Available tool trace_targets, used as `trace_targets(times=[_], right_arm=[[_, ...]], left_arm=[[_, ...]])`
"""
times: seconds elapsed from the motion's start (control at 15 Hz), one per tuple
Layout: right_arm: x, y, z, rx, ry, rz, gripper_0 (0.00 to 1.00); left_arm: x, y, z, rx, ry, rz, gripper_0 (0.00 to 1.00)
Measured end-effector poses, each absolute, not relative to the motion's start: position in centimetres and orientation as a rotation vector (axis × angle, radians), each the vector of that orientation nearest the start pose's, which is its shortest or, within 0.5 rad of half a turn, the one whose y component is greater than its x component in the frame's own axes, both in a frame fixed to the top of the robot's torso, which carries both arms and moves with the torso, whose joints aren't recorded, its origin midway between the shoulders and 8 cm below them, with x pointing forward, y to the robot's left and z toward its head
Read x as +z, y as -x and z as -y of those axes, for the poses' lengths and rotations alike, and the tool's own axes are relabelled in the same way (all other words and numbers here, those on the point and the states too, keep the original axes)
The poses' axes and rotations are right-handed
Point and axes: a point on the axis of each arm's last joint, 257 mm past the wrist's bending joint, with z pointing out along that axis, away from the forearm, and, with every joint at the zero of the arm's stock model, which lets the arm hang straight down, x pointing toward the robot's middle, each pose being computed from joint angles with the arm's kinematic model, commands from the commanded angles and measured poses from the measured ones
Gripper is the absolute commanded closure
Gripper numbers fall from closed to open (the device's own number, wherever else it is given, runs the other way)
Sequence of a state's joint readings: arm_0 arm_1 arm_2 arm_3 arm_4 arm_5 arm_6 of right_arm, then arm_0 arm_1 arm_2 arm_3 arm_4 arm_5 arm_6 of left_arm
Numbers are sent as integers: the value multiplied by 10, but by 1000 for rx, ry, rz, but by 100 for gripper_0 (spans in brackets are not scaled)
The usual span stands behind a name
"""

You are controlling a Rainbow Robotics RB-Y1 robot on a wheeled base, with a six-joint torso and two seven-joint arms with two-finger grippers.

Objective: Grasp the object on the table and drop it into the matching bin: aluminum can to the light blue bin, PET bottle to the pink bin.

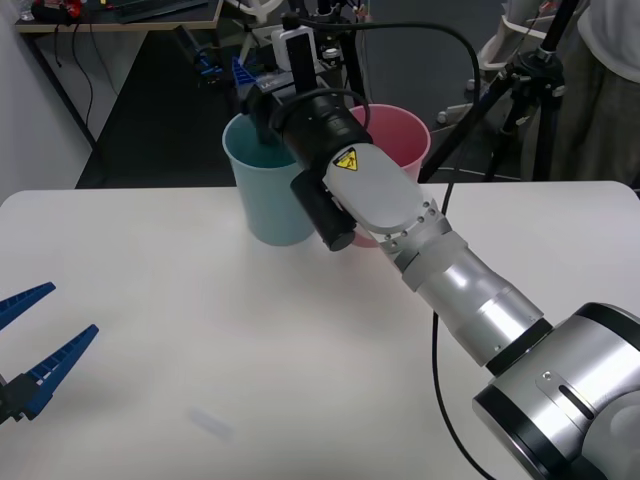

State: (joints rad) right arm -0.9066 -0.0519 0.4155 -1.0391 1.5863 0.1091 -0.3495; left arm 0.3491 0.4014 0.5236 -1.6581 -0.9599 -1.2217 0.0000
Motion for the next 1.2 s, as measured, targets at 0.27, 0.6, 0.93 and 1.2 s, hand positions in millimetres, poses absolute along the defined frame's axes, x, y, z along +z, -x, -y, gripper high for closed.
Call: trace_targets(times=[0.27, 0.6, 0.93, 1.2], right_arm=[[7, -650, -90, 364, 425, -1259, 0], [19, -620, -79, 409, 432, -1191, 0], [8, -547, -38, 488, 523, -1130, 0], [-30, -498, 24, 516, 603, -1192, 0]], left_arm=[[-169, -342, -330, -567, -465, -1441, 0], [-169, -342, -330, -567, -465, -1441, 0], [-169, -342, -330, -567, -465, -1441, 0], [-169, -342, -330, -567, -465, -1441, 0]])
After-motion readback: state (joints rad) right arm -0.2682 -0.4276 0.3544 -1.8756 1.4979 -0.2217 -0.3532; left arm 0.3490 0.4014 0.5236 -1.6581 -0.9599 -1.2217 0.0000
